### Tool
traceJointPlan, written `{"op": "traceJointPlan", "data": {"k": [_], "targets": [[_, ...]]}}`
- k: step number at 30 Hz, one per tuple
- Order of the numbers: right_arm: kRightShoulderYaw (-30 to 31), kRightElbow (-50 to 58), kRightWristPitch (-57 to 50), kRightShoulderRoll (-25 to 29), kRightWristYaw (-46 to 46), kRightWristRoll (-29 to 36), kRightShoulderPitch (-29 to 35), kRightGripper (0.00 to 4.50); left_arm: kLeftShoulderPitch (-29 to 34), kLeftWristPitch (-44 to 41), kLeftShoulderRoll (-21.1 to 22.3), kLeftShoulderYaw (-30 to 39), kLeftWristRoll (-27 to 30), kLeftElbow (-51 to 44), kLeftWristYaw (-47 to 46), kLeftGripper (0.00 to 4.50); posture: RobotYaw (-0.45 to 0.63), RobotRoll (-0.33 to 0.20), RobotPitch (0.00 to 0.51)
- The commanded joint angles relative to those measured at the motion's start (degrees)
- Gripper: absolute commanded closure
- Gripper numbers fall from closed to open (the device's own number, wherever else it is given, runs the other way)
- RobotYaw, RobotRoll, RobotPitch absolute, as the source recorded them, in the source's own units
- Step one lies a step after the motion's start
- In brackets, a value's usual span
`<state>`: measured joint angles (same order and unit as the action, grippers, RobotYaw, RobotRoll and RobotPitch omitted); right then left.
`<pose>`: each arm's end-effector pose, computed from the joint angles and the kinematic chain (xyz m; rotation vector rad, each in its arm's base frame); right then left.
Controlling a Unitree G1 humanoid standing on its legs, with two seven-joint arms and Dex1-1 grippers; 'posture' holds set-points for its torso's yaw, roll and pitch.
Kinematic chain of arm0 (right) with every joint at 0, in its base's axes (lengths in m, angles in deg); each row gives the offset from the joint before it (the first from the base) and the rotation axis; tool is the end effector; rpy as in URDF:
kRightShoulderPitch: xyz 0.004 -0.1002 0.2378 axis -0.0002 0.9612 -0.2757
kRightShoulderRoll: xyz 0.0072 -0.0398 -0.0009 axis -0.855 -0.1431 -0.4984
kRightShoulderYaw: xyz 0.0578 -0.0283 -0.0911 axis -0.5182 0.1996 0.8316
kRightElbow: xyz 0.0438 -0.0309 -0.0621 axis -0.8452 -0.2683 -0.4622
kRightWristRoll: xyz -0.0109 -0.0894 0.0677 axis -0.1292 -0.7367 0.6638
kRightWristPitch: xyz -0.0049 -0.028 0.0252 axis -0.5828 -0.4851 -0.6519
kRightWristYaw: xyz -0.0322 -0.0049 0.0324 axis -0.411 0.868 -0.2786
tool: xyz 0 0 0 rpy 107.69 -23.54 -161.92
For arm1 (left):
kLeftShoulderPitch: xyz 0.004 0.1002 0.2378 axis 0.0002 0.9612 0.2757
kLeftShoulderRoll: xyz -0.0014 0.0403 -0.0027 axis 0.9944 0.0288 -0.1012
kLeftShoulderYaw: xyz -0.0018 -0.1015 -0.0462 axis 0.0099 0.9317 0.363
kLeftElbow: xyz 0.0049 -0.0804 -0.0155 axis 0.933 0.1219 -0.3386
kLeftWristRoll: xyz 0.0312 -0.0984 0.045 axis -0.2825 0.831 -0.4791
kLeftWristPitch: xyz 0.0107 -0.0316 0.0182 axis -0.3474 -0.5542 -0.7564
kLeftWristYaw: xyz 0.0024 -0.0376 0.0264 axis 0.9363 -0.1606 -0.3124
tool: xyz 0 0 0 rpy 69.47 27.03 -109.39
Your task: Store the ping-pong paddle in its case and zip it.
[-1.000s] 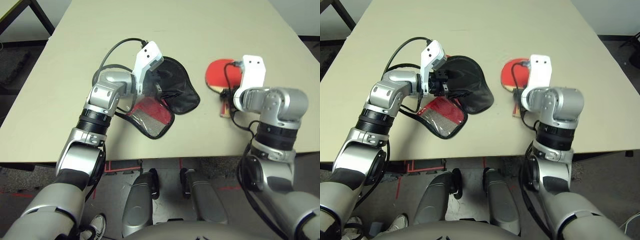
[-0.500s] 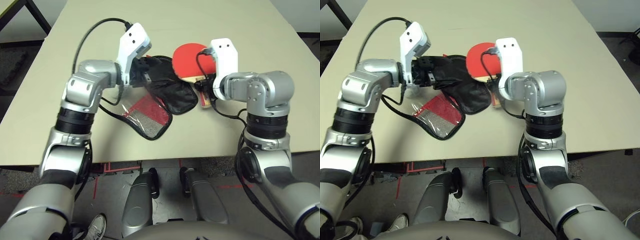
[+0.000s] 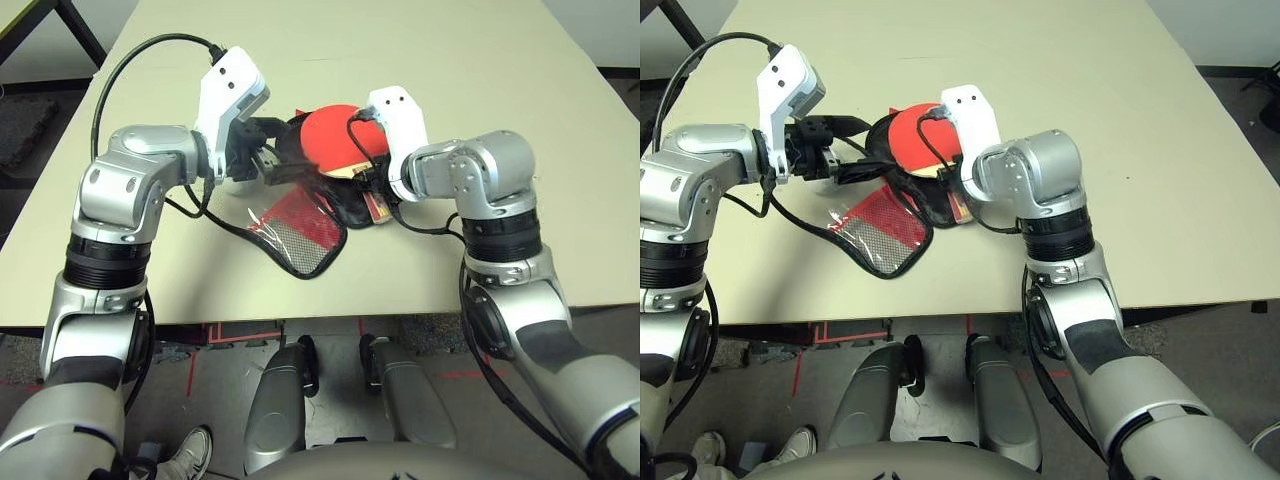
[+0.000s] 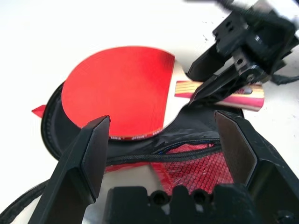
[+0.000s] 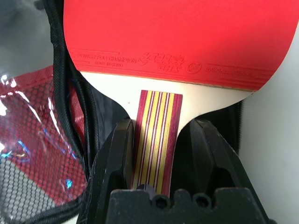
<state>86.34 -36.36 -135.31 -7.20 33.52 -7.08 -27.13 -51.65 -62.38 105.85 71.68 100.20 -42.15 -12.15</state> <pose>0.3222 -0.0834 0.2241 -0.1253 0.6765 0.5233 0.3013 0.2030 0.2544 0.3621 0.1528 -0.9492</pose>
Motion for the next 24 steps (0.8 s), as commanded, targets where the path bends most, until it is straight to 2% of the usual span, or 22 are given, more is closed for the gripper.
{"op": "traceJointPlan", "data": {"k": [1,11,17,21,24], "targets": [[1.7,-4.9,5.4,-0.8,1.4,-0.9,-2.2,2.65,1.6,-0.9,0.8,0.6,1.1,-1.6,-0.8,0.0,0.13,0.0,0.231],[3.2,-16.9,14.5,-2.3,3.5,-3.7,-5.5,2.65,2.5,-1.4,0.8,0.9,2.0,-2.4,-2.5,0.0,0.16,0.0,0.234],[2.8,-18.9,15.8,-2.2,3.9,-4.9,-6.0,2.65,2.7,-1.1,0.9,1.2,2.4,-2.3,-3.2,0.0,0.15,0.0,0.235],[2.5,-17.5,15.2,-1.4,4.1,-5.1,-5.5,1.3,1.9,0.4,0.4,0.6,1.9,-1.0,-3.7,0.0,0.14,0.0,0.225],[1.4,-12.6,14.9,0.7,5.5,-4.1,-5.3,0.19,-0.6,2.2,-0.8,1.6,1.8,1.6,-4.8,0.0,0.12,0.0,0.214]]}}
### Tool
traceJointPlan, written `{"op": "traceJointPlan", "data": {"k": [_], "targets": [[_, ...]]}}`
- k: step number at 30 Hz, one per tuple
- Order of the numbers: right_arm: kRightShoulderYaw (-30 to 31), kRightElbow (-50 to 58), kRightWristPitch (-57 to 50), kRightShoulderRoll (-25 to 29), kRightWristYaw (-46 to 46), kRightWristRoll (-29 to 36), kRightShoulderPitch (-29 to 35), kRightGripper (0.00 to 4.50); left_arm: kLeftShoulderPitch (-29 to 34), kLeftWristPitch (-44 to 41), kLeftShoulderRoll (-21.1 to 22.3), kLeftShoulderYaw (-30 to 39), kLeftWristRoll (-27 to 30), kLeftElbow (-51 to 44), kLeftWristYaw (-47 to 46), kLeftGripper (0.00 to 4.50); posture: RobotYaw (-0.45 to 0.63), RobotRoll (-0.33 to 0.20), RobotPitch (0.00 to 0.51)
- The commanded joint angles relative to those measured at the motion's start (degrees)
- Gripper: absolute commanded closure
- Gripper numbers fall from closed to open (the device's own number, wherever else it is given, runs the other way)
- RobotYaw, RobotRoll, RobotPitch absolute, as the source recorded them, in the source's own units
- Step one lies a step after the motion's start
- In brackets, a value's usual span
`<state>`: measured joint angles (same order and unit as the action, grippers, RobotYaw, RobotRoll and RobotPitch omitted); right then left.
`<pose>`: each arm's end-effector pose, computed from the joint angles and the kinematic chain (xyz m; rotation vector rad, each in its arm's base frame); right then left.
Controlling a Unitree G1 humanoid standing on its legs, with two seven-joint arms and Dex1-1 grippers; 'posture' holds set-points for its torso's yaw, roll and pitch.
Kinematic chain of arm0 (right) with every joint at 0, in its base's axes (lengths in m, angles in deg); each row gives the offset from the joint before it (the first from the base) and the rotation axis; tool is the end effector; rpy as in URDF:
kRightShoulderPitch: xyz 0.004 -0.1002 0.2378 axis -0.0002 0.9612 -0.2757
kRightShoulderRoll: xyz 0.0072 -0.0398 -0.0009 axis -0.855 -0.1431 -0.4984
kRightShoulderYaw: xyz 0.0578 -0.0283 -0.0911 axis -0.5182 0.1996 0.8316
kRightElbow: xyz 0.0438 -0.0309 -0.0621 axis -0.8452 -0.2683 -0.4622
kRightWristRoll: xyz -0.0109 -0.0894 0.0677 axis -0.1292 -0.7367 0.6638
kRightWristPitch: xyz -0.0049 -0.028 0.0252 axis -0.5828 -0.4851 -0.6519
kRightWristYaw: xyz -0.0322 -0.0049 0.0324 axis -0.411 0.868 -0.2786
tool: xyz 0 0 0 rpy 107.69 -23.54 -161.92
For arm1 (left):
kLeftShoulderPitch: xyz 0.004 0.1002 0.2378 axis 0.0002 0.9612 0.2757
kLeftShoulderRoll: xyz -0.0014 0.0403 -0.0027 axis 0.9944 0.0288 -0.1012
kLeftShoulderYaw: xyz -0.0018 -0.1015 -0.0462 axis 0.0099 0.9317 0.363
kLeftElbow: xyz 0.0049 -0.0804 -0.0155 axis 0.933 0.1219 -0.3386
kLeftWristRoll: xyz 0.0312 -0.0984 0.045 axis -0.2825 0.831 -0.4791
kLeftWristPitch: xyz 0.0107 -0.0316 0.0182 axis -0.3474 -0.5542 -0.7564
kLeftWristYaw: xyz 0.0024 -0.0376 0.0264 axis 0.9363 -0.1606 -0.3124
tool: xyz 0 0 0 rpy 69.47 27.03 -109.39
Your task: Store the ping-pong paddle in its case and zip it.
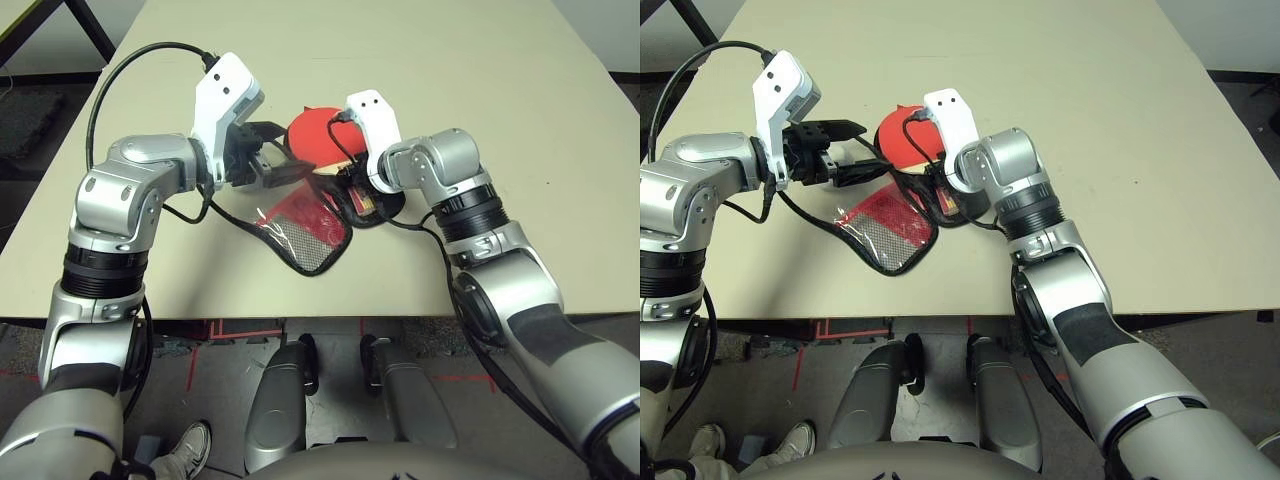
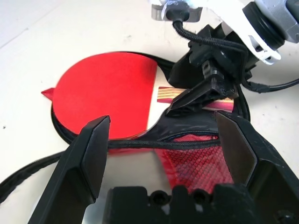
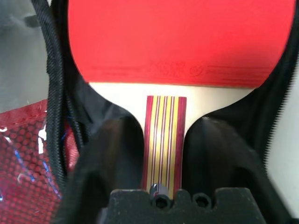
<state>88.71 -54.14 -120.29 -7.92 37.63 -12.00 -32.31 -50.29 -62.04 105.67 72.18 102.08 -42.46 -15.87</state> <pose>0.3515 -0.0746 0.2138 -0.1562 0.6387 0.5141 0.3002 0.2040 0.2488 0.3323 0.1412 -0.9085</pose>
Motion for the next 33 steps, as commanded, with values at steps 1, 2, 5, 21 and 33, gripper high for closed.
{"op": "traceJointPlan", "data": {"k": [1,2,5,21,33], "targets": [[-1.7,7.4,0.4,2.6,2.4,1.4,0.1,0.02,-3.1,2.7,-0.9,1.7,-0.2,3.3,-1.7,0.0,0.12,0.0,0.213],[-2.1,8.8,0.8,3.4,3.1,1.8,0.3,0.02,-3.7,3.4,-1.0,2.1,-0.3,4.3,-2.2,0.0,0.12,0.0,0.213],[-3.5,13.8,6.7,7.4,8.6,3.8,2.3,0.02,-5.8,6.4,-0.7,3.3,-1.0,8.7,-3.1,0.0,0.1,0.0,0.205],[-6.7,24.1,32.8,29.8,40.6,12.0,16.7,0.02,-3.3,21.2,14.4,6.8,-7.1,36.8,3.6,0.0,0.06,0.0,0.222],[-5.7,30.8,29.3,32.7,43.8,16.0,19.6,0.02,12.2,14.0,20.0,8.2,-4.7,27.5,9.2,0.0,0.06,0.0,0.233]]}}
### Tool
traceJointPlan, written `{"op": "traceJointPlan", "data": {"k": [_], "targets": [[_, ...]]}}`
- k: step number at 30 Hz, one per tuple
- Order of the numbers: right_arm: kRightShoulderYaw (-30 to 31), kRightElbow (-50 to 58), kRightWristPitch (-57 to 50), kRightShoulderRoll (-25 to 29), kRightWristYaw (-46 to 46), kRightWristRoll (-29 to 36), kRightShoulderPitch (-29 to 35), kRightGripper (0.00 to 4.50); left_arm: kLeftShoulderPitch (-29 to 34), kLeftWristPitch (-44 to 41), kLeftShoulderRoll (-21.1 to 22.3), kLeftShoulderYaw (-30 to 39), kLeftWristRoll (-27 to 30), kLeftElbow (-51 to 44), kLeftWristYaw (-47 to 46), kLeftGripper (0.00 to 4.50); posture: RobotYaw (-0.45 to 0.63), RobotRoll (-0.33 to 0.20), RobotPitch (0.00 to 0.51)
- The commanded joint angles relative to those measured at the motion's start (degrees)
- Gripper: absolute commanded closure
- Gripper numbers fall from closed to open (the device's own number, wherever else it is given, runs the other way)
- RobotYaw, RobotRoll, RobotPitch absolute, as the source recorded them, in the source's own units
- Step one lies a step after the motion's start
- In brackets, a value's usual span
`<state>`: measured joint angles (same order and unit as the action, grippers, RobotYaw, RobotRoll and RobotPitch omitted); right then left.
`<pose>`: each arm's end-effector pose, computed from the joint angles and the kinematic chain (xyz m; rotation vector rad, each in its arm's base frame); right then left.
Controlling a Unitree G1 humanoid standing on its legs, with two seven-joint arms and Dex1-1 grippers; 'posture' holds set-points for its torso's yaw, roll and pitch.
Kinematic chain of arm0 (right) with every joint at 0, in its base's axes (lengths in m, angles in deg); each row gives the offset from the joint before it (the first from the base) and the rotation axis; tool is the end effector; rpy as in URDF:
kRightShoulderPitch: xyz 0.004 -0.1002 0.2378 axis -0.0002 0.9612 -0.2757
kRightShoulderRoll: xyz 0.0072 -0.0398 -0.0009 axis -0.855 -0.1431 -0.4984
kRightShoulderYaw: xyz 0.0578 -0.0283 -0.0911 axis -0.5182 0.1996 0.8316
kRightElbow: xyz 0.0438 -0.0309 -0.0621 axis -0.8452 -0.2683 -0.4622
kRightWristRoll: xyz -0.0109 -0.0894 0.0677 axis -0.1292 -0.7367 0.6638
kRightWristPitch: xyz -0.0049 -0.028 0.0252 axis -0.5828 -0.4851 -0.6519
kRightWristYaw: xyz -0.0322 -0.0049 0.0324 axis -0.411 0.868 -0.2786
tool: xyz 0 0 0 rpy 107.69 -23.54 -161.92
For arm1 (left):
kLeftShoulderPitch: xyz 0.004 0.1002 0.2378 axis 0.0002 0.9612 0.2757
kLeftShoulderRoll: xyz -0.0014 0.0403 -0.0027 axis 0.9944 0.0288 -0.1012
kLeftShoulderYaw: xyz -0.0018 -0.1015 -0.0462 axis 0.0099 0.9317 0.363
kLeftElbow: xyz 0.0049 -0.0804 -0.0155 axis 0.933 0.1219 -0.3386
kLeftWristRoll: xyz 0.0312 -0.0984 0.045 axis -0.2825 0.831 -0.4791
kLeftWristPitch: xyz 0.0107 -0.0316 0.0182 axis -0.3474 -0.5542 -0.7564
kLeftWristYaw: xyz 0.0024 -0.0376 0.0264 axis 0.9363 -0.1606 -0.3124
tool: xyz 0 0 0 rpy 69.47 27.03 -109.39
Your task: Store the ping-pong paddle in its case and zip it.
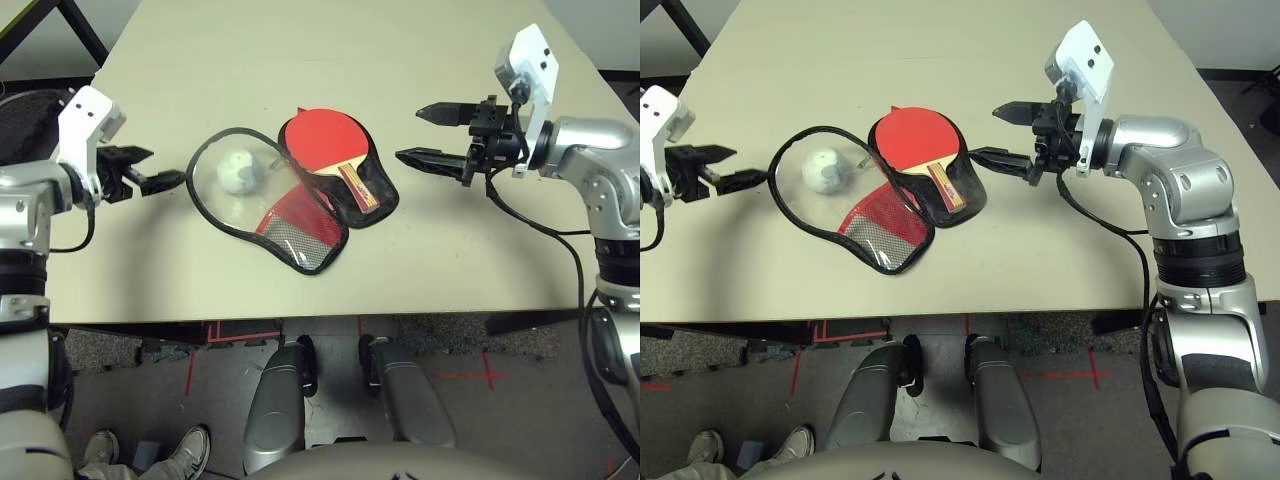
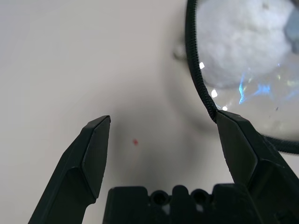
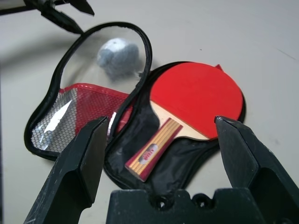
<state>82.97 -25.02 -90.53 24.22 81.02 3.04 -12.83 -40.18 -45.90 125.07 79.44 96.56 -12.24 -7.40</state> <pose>0.3017 -0.2145 0.2538 -0.2882 0.0317 1.0896 0.2787 0.3615 0.2143 0.3111 0.4449 -0.4961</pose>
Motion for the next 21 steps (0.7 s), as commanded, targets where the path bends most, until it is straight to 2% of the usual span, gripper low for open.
{"op": "traceJointPlan", "data": {"k": [1,4,9,14,17,21], "targets": [[0.1,1.7,-0.5,0.5,0.4,1.0,0.0,0.02,2.5,-2.6,0.4,1.0,1.0,-3.4,0.7,0.0,0.06,0.0,0.233],[0.3,1.7,-0.4,0.4,0.4,1.0,-0.4,0.02,0.9,-2.8,-0.7,2.7,2.0,-3.1,-0.8,0.0,0.06,0.0,0.236],[0.6,0.9,0.4,0.0,0.2,0.5,-0.9,0.02,-8.2,0.0,-2.8,7.2,3.2,4.5,-5.1,0.0,0.06,0.0,0.238],[0.8,0.6,0.7,-0.7,-0.1,0.4,-1.1,0.02,-11.9,4.3,-1.5,6.9,1.1,10.9,-4.1,0.0,0.06,0.0,0.238],[0.9,0.5,1.0,-0.9,0.0,0.2,-1.1,0.02,-12.5,6.5,-0.3,6.7,0.0,14.4,-3.7,0.0,0.07,0.0,0.237],[1.1,0.4,1.4,-0.9,0.4,0.2,-1.2,0.02,-6.8,6.3,0.2,4.5,-1.2,13.8,-0.6,0.0,0.07,0.0,0.237]]}}
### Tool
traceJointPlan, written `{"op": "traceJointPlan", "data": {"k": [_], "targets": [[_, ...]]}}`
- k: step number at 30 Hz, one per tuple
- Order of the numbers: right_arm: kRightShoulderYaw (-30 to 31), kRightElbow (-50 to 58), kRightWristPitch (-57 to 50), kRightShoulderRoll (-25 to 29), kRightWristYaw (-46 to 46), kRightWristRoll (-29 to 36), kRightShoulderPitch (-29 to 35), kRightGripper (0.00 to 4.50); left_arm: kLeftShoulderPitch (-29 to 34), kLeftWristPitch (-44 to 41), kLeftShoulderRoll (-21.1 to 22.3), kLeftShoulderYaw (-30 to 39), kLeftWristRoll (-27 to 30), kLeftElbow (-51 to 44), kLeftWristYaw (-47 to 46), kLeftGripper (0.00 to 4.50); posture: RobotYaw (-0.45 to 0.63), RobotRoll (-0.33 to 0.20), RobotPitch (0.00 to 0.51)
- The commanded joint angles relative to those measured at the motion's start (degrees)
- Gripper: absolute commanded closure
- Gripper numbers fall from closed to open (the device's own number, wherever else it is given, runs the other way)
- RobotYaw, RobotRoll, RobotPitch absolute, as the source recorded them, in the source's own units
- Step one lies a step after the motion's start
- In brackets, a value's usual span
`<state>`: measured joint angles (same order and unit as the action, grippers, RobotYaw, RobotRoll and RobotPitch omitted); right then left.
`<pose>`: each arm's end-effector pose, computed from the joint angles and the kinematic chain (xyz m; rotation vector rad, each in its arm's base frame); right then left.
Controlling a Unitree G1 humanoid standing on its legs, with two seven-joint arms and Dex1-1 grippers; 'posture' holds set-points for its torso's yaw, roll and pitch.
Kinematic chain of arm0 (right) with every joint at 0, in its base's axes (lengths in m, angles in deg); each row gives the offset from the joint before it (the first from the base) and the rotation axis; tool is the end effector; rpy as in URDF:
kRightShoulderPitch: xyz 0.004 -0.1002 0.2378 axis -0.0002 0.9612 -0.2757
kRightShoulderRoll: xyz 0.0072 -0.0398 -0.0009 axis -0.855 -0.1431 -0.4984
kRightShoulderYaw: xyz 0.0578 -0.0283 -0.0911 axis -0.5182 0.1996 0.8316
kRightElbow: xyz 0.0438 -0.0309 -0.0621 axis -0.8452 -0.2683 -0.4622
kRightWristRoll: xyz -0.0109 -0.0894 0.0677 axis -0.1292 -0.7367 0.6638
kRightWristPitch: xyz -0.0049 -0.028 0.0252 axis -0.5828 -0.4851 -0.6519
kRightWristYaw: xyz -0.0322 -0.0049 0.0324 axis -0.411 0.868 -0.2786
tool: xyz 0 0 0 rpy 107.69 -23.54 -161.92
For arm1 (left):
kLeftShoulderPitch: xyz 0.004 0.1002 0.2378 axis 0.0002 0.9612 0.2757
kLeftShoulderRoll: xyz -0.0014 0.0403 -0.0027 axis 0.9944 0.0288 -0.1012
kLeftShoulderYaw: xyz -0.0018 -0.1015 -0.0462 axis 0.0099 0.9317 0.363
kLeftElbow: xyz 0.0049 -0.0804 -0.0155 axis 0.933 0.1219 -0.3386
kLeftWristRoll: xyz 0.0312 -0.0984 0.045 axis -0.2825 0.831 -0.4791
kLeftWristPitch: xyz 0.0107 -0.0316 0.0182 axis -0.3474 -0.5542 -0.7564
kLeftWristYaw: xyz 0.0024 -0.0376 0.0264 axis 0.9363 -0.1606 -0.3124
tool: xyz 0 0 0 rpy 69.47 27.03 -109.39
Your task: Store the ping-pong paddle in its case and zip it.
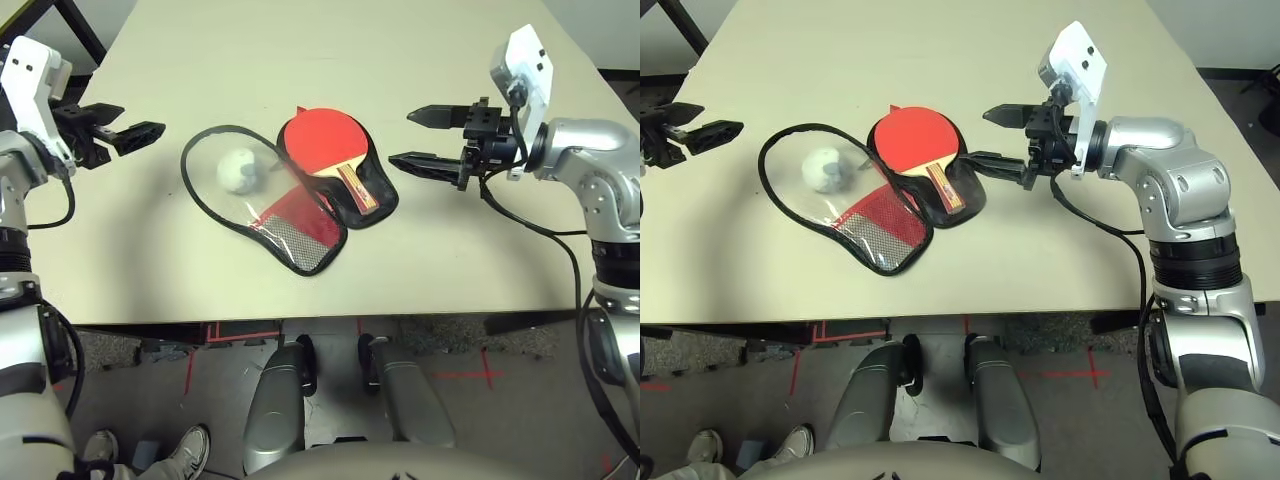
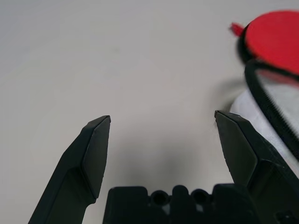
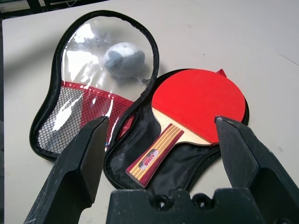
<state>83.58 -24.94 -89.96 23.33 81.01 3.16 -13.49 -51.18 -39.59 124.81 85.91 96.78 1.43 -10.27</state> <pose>0.3029 -0.2087 0.2549 -0.2906 0.0137 1.1113 0.2834 0.3857 0.2458 0.2198 0.2123 -0.3526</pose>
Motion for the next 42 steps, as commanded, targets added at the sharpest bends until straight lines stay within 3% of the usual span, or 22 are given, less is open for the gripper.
{"op": "traceJointPlan", "data": {"k": [1,3,8,11,14,22,32,35,38,42], "targets": [[0.6,0.4,1.2,0.0,0.7,0.2,-0.4,0.02,6.8,-0.9,-0.7,-2.0,-0.8,-2.3,2.3,0.0,0.06,0.0,0.237],[0.7,0.5,1.7,0.1,1.1,0.2,-0.3,0.02,10.5,-2.9,-2.5,-1.8,0.7,-7.1,2.1,0.0,0.06,0.0,0.237],[1.5,1.6,2.3,0.8,2.5,0.2,0.4,0.02,20.0,-18.3,-10.2,-4.4,8.0,-33.0,-0.2,0.0,0.06,0.0,0.237],[1.7,1.3,2.5,0.9,2.8,-0.1,0.3,0.02,20.8,-24.6,-13.1,-5.9,11.0,-41.2,-1.6,0.0,0.04,0.0,0.237],[1.9,0.6,2.8,0.9,2.6,-0.6,0.3,0.02,17.3,-29.0,-16.6,-7.4,13.8,-45.7,-3.7,0.0,0.04,0.0,0.236],[0.5,-9.0,0.4,0.3,-5.7,-5.2,-3.0,0.02,2.9,-30.6,-26.5,-9.9,15.8,-44.1,-8.4,0.0,0.04,0.0,0.236],[-2.7,-18.3,-11.7,-0.9,-20.4,-9.1,-9.5,0.02,0.3,-21.3,-31.2,-12.8,11.3,-35.5,-10.3,0.0,0.02,0.0,0.232],[-4.6,-17.2,-19.9,-1.4,-22.7,-7.3,-10.4,0.02,0.7,-21.0,-31.3,-12.2,11.7,-35.8,-11.0,0.0,0.02,0.0,0.233],[-9.0,-14.9,-35.3,-3.6,-26.0,-4.1,-10.9,0.02,0.9,-20.9,-31.1,-11.6,12.1,-36.5,-11.5,0.0,0.02,0.0,0.233],[-12.1,-9.9,-51.9,-6.3,-28.1,0.4,-7.5,0.02,1.1,-21.9,-29.9,-11.1,13.0,-37.7,-11.1,0.0,0.03,0.0,0.234]]}}
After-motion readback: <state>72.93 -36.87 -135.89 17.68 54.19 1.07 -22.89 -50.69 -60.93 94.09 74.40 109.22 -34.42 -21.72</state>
